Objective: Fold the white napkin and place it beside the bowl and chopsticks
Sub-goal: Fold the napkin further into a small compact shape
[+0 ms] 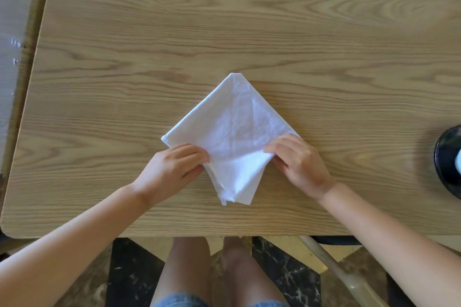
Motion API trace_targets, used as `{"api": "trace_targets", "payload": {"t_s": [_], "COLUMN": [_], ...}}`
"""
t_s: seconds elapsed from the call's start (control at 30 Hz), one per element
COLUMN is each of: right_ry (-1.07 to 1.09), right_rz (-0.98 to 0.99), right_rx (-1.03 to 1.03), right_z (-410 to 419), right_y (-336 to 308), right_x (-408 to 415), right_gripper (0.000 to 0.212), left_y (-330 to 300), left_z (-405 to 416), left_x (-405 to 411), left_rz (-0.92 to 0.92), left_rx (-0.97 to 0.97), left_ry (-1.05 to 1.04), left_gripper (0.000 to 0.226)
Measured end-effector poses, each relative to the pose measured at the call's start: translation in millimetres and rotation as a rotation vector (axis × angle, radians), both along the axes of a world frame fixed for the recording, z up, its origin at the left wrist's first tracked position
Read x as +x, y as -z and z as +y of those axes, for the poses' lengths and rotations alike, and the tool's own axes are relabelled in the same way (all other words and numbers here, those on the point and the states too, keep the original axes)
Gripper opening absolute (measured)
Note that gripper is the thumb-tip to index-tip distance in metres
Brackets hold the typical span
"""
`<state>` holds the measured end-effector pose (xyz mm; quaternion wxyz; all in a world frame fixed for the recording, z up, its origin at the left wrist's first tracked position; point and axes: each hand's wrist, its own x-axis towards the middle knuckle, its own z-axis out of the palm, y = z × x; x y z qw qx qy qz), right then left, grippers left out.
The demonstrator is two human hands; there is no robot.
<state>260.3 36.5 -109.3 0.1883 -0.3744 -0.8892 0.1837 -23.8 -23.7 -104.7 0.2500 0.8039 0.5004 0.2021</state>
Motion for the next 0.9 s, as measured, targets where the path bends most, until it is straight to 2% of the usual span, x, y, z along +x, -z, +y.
{"api": "trace_targets", "payload": {"t_s": [0.17, 0.27, 0.37, 0.5, 0.6, 0.67, 0.73, 0.9], "right_ry": [0.124, 0.311, 0.456, 0.545, 0.41, 0.375, 0.381, 0.476], "right_rz": [0.066, 0.174, 0.241, 0.324, 0.241, 0.249, 0.253, 0.303], "right_rx": [-0.24, -0.477, -0.591, -0.496, -0.321, -0.333, -0.327, -0.221], "right_z": [8.7, 13.7, 24.1, 31.2, 28.6, 24.9, 23.1, 27.3], "right_y": [-12.1, -18.5, -19.5, -20.0, -17.1, -15.2, -14.7, -11.8], "right_x": [-7.8, -15.2, -22.9, -34.8, -37.0, -35.8, -34.5, -34.8], "right_gripper": [0.028, 0.01, 0.007, 0.018, 0.016, 0.021, 0.018, 0.014], "left_y": [-6.8, -13.3, -16.0, -13.6, -8.9, -6.5, -7.0, -10.7], "left_z": [11.4, 21.5, 35.3, 53.9, 61.7, 63.5, 64.3, 69.7], "left_x": [3.4, 5.8, 7.4, 11.7, 13.5, 14.0, 14.9, 9.2], "left_rz": [-0.124, -0.139, -0.126, -0.057, -0.046, -0.037, -0.033, -0.044], "left_rx": [-0.158, -0.204, -0.161, -0.135, -0.147, -0.155, -0.144, -0.139], "left_ry": [-0.232, -0.355, -0.436, -0.452, -0.475, -0.481, -0.475, -0.402], "left_gripper": [0.012, 0.012, 0.016, 0.023, 0.023, 0.018, 0.018, 0.026]}}
